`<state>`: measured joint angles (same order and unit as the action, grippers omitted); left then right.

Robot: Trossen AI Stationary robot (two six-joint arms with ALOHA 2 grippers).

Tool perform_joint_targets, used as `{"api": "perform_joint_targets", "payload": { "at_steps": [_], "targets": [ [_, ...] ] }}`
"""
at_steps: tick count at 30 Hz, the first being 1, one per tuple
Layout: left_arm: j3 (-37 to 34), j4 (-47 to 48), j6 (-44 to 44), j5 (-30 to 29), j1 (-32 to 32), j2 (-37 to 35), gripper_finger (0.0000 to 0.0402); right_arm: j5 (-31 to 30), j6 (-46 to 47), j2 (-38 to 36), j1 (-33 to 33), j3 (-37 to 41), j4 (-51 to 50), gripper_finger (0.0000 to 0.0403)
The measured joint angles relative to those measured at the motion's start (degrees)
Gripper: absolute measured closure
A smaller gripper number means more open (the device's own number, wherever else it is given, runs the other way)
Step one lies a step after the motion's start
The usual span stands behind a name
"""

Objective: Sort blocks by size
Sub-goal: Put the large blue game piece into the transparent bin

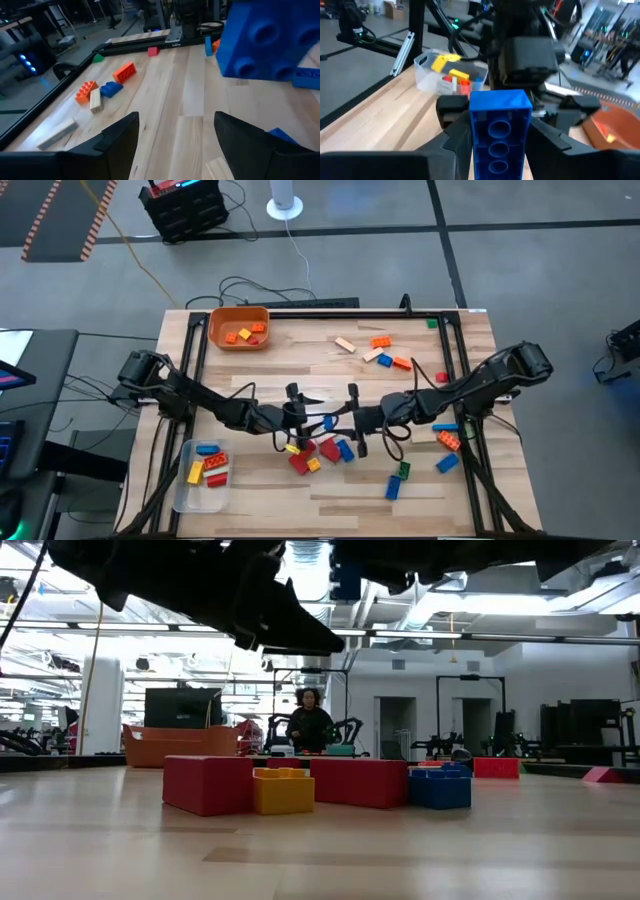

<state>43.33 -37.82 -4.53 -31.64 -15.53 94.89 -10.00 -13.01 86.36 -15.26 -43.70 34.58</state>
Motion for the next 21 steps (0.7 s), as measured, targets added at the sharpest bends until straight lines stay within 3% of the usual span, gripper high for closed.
{"api": "perform_joint_targets", "payload": {
  "at_steps": [5, 13, 21],
  "targets": [
    [0.00, -2.05, -0.66, 0.54, 0.00, 0.00, 0.0149, 0.02, -1.61, 0.32, 0.51, 0.02, 2.71, 0.0231],
    [0.02, -5.27, -1.18, 6.57, 0.15, -0.02, 0.0149, 0.15, -4.07, 0.32, 0.80, 0.04, 5.06, 0.0230],
    [0.04, -13.68, -10.67, 7.98, -0.61, -0.02, 0.0154, 0.20, -4.77, 0.32, 1.17, 0.04, 4.96, 0.0230]
  ]
}}
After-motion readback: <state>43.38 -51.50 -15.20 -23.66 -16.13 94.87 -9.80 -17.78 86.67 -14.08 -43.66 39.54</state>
